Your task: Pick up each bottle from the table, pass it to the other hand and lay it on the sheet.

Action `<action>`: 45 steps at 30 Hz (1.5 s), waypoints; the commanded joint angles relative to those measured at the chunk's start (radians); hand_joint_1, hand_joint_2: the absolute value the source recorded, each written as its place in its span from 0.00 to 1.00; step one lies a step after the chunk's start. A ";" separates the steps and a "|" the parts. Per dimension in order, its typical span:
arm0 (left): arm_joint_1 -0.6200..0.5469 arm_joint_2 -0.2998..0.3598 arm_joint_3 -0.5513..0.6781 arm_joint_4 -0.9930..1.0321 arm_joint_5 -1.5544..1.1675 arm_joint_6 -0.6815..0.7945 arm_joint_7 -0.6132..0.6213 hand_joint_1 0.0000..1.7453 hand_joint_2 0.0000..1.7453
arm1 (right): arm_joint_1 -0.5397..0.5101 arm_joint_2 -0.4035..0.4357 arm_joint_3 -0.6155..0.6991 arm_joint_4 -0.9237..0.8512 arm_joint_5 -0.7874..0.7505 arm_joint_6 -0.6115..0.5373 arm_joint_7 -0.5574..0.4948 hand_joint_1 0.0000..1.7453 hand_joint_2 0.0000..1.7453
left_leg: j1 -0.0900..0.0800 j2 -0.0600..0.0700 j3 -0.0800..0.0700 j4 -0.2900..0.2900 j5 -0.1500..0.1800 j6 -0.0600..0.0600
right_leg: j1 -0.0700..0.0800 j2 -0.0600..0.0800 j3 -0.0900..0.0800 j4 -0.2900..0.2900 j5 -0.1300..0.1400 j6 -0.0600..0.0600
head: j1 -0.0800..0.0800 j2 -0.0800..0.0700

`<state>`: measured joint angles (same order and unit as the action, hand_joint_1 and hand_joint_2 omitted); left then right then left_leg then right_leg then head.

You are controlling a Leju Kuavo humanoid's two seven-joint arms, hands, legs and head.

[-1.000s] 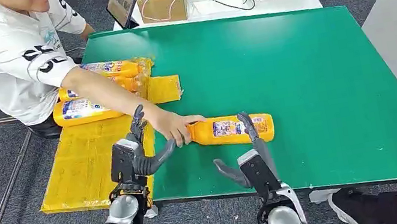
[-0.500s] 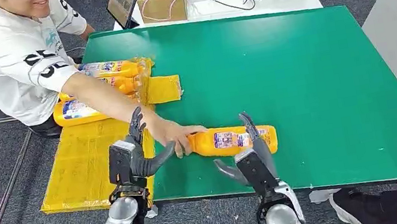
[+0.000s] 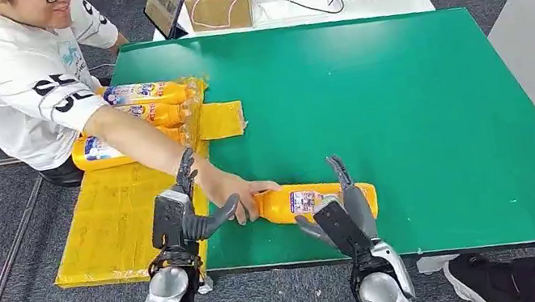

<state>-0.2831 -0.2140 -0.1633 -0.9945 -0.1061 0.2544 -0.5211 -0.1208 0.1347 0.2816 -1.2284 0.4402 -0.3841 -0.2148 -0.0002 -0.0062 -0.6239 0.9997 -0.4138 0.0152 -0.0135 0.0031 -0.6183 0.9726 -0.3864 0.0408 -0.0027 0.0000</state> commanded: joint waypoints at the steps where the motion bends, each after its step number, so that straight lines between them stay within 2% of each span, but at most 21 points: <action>1: -0.054 0.000 0.008 0.103 0.008 -0.013 -0.010 0.00 1.00 | -0.043 -0.019 -0.048 0.097 0.000 0.018 0.013 0.00 1.00 | 0.000 0.000 0.003 -0.001 -0.001 -0.001 | 0.001 -0.001 0.003 -0.001 -0.001 -0.001 | 0.000 0.000; 3: -0.057 0.003 0.011 0.106 0.010 -0.013 -0.016 0.00 1.00 | -0.043 -0.023 -0.059 0.092 -0.009 0.024 0.010 0.00 1.00 | 0.001 0.000 0.007 0.000 -0.002 -0.001 | 0.001 -0.001 0.007 0.000 -0.002 -0.002 | 0.000 0.000; 5: -0.063 0.005 0.016 0.112 0.018 -0.019 -0.016 0.00 1.00 | -0.047 -0.031 -0.065 0.087 -0.007 0.026 0.010 0.00 1.00 | 0.001 0.000 0.003 -0.001 -0.001 -0.001 | 0.001 -0.001 0.003 -0.001 -0.001 -0.001 | 0.000 0.000; 11: -0.072 0.007 0.024 0.112 0.029 -0.052 -0.015 0.00 1.00 | -0.095 -0.065 -0.049 0.148 0.076 0.047 0.081 0.00 1.00 | 0.001 0.002 0.006 0.000 -0.002 -0.001 | 0.001 0.001 0.006 -0.001 -0.001 -0.001 | 0.000 0.000; 18: -0.075 -0.003 0.039 0.109 0.041 -0.094 -0.005 0.00 1.00 | -0.173 -0.105 0.003 0.242 0.240 0.079 0.181 0.00 1.00 | 0.001 0.002 0.006 0.000 -0.002 -0.001 | 0.001 0.001 0.006 -0.001 -0.001 -0.001 | 0.000 0.000; 20: -0.075 -0.006 0.044 0.105 0.044 -0.106 -0.002 0.00 1.00 | -0.192 -0.109 0.015 0.257 0.275 0.092 0.202 0.00 1.00 | 0.001 0.003 0.012 0.003 -0.006 -0.002 | 0.002 0.002 0.012 0.002 -0.005 -0.003 | 0.000 0.000; 21: -0.075 -0.006 0.044 0.105 0.044 -0.106 -0.002 0.00 1.00 | -0.192 -0.109 0.015 0.257 0.275 0.092 0.202 0.00 1.00 | 0.000 0.001 0.004 -0.001 -0.001 0.000 | 0.000 0.001 0.004 -0.001 0.000 -0.001 | 0.000 0.000; 33: -0.075 -0.006 0.045 0.104 0.044 -0.108 -0.002 0.00 1.00 | -0.192 -0.110 0.019 0.257 0.280 0.094 0.204 0.00 1.00 | 0.000 0.000 0.004 -0.001 -0.001 -0.001 | 0.001 0.000 0.004 -0.001 -0.001 -0.001 | 0.000 0.000; 37: -0.079 -0.012 0.057 0.100 0.053 -0.133 0.005 0.00 1.00 | -0.249 -0.126 0.066 0.311 0.356 0.135 0.256 0.00 1.00 | 0.001 0.002 0.006 0.001 -0.002 -0.001 | 0.001 0.001 0.006 0.000 -0.002 -0.001 | 0.000 0.000; 39: -0.084 -0.010 0.062 0.099 0.059 -0.147 0.010 0.00 1.00 | -0.288 -0.137 0.105 0.352 0.393 0.195 0.282 0.00 1.00 | 0.000 0.002 0.003 0.000 -0.001 0.000 | 0.001 0.001 0.003 0.000 0.000 -0.001 | 0.000 0.000; 45: -0.100 -0.009 0.077 0.119 0.074 -0.191 0.015 0.00 1.00 | -0.376 -0.166 0.163 0.457 0.386 0.327 0.292 0.00 1.00 | 0.000 0.002 0.005 0.000 0.000 0.000 | 0.001 0.001 0.004 0.000 0.000 -0.001 | 0.000 0.000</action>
<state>-0.3280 -0.2171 -0.1339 -0.9442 -0.0488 0.0961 -0.5138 -0.3632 0.0217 0.3369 -0.9849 0.8374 -0.1529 0.0637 -0.0004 -0.0047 -0.6218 0.9998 -0.4129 0.0159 -0.0136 0.0033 -0.6167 0.9727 -0.3856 0.0412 -0.0031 0.0000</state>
